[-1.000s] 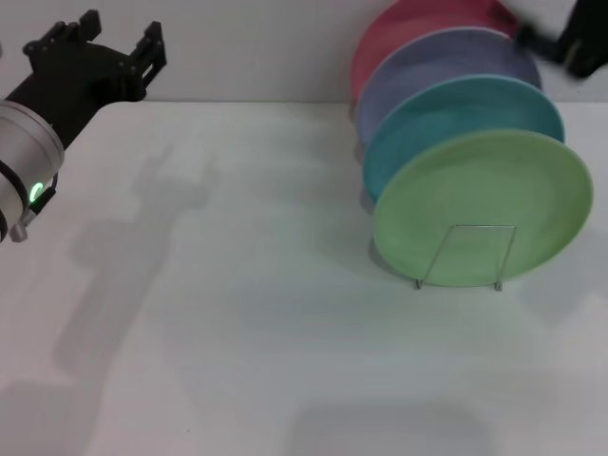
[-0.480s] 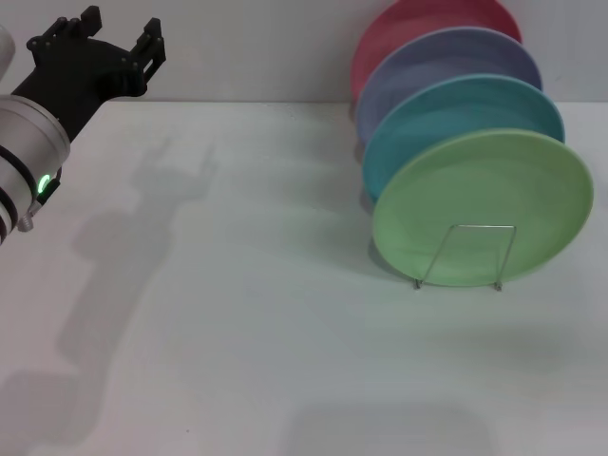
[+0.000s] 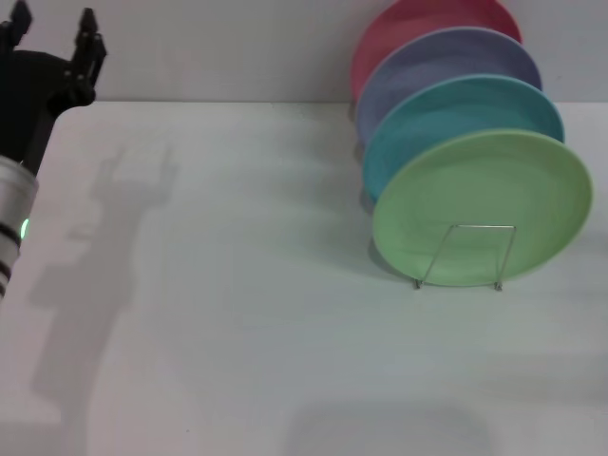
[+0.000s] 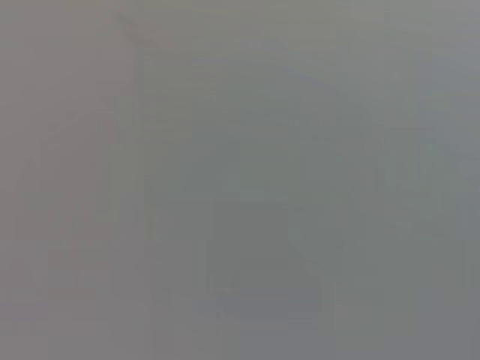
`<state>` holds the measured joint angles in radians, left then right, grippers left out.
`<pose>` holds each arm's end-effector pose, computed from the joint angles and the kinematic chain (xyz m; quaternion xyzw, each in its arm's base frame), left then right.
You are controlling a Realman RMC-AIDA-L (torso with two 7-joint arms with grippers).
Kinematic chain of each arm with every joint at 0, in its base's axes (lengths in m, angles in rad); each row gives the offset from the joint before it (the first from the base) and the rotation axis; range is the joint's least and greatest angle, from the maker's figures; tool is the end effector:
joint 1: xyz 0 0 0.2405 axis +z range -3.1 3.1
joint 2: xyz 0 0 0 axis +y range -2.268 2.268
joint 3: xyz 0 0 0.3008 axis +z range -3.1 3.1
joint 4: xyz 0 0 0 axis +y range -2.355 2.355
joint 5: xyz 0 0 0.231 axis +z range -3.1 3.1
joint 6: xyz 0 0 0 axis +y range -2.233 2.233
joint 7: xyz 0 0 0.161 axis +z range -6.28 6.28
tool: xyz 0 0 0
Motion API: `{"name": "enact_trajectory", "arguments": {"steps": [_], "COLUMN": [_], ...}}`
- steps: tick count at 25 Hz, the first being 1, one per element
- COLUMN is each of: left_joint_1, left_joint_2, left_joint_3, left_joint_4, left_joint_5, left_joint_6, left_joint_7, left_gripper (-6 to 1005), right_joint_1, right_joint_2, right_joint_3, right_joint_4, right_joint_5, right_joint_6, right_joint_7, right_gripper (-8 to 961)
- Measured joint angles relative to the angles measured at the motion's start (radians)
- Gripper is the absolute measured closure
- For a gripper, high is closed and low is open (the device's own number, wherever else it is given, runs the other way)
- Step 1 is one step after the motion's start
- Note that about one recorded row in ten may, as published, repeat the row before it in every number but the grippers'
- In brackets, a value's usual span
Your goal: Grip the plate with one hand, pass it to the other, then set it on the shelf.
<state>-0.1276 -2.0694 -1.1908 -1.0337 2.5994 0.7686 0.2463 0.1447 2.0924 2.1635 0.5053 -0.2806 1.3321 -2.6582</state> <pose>-0.2655 0.3805 -0.0147 -0.6676 -0.1545 -0.3403 0.6439 0.4172 0.3047 0.1052 -0.5321 0.1643 0.4083 0.7233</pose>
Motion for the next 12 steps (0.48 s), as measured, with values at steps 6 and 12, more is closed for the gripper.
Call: {"name": "enact_trajectory", "arguments": {"steps": [6,12], "left_joint_1": [-0.017,-0.02], "left_joint_2": [0.003,0.004], "left_joint_3": [0.003,-0.002], "left_joint_4": [0.192,0.252], "left_joint_5": [0.006,0.004], "left_joint_6": [0.237,0.279], "left_joint_7": [-0.196,-0.206], "left_gripper": [347,347], "right_joint_1": [-0.008,-0.006], "right_joint_2": [0.0,0.0], "right_joint_3": [-0.006,-0.007], "right_joint_4": [-0.021,-0.035], "right_joint_5": [0.003,0.003], "right_joint_6": [0.013,0.006], "right_joint_7": [-0.001,-0.004], "right_gripper": [317,317]}}
